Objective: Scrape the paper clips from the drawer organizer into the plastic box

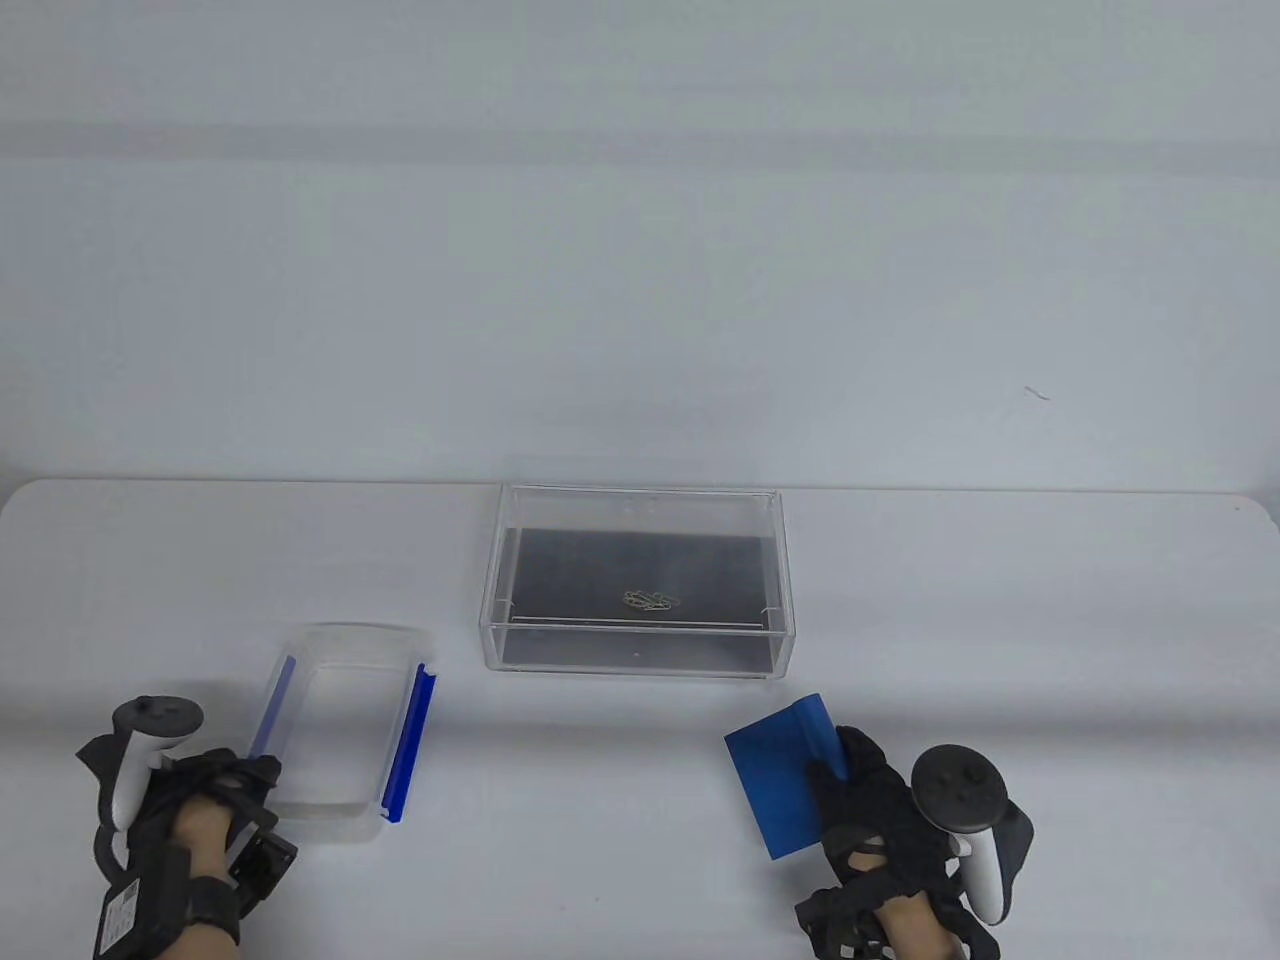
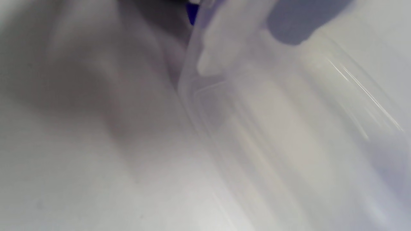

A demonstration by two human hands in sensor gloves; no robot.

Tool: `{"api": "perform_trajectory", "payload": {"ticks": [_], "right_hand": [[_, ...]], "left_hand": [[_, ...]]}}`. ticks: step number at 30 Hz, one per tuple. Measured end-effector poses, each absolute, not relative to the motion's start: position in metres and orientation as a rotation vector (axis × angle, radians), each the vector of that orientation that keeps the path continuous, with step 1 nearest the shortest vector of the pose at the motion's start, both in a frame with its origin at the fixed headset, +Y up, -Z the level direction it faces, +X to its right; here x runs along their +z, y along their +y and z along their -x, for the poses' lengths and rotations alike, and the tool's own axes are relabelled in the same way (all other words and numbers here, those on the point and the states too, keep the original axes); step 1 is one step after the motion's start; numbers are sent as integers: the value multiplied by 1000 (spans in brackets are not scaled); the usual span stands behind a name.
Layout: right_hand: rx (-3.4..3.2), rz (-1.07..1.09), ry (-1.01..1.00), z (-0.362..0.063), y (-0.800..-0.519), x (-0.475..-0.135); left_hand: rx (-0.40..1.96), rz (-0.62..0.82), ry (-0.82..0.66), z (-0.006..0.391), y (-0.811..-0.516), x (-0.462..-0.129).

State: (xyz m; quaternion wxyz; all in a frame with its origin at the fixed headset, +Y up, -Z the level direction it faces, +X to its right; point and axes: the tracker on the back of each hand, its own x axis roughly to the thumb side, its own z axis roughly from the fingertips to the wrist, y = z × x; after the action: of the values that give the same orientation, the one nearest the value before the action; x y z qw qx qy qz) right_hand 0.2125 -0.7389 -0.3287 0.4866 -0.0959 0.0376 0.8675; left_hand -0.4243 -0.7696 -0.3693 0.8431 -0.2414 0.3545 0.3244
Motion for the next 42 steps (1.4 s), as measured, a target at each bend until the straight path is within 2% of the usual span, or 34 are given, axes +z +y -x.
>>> {"api": "perform_trajectory", "payload": {"ticks": [2,6,15,20,27,30,35,42], "right_hand": [[2116,232,88,-212,-739,-329],[2129,219,80,-212,-737,-329],[2165,190,47,-207,-735,-327],[2171,189,51,-206,-736,-328],[2173,185,40,-205,-737,-326],[2181,187,23,-206,-736,-325],[2203,210,-32,-208,-735,-323],[2345,188,-33,-201,-730,-325]], "left_hand": [[750,478,743,423,-770,-366],[1053,310,755,412,-769,-356],[1423,234,559,366,-748,-344],[1540,364,399,311,-745,-344],[1574,422,242,224,-755,-344],[1560,444,204,199,-760,-341],[1524,521,155,177,-771,-336],[1524,625,164,163,-789,-332]]}}
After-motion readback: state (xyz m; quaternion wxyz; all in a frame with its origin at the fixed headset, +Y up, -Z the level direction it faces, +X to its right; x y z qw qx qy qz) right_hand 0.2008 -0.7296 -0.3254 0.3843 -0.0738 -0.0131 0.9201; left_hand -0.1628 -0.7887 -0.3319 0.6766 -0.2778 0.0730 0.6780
